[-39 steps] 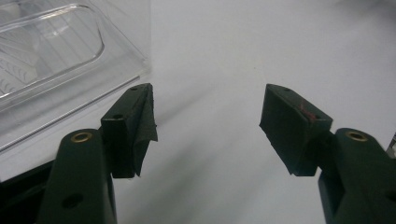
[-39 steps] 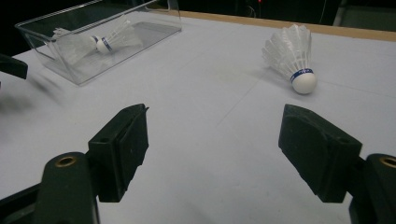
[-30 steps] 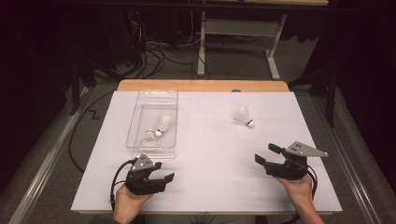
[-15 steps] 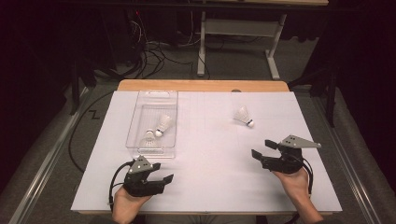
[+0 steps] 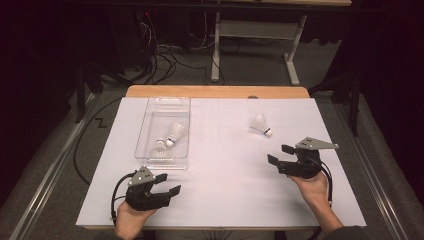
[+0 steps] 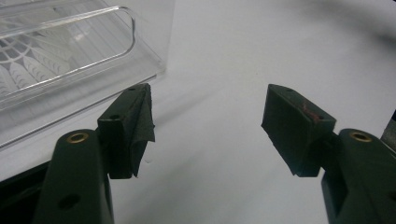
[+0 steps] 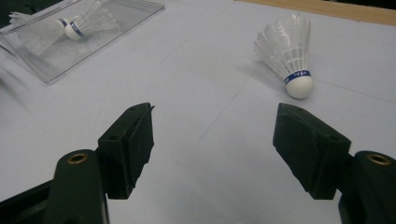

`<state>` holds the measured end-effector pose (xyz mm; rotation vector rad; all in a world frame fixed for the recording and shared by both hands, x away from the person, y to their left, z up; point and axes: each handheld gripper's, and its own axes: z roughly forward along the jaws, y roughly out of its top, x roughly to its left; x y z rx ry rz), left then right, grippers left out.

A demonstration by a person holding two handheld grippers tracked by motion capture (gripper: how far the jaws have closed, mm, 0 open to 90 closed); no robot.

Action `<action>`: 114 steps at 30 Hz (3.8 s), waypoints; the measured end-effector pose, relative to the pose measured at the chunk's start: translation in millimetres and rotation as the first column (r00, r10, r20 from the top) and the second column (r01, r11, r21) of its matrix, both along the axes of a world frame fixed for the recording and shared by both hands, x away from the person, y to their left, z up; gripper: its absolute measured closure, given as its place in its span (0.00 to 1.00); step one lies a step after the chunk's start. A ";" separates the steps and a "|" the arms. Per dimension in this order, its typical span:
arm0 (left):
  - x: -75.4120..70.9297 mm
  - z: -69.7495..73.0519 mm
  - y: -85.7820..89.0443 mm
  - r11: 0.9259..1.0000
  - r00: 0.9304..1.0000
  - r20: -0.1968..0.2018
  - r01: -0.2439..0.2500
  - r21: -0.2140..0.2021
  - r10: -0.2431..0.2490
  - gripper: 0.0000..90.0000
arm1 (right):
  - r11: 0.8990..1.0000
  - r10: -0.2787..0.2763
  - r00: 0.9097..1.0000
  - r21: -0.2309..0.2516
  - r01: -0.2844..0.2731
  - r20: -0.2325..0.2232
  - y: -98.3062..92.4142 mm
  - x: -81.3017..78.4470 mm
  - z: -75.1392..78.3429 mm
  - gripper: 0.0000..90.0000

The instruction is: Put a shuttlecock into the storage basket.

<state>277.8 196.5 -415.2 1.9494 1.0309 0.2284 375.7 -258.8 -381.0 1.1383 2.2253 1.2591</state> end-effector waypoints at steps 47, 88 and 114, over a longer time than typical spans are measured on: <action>9.6 3.2 25.2 0.999 0.997 0.062 -0.044 -0.020 0.045 0.38 | 0.987 -0.072 0.993 -0.149 0.058 -0.091 14.4 70.8 10.2 0.36; 13.5 1.2 29.0 0.999 0.997 0.058 -0.051 -0.012 0.051 0.37 | 0.927 -0.195 0.956 -0.360 0.108 -0.217 40.1 151.9 -15.4 0.47; 13.6 1.4 29.8 0.999 0.997 0.061 -0.050 -0.004 0.050 0.37 | 0.915 -0.188 0.947 -0.396 0.073 -0.259 50.7 155.8 -27.6 0.69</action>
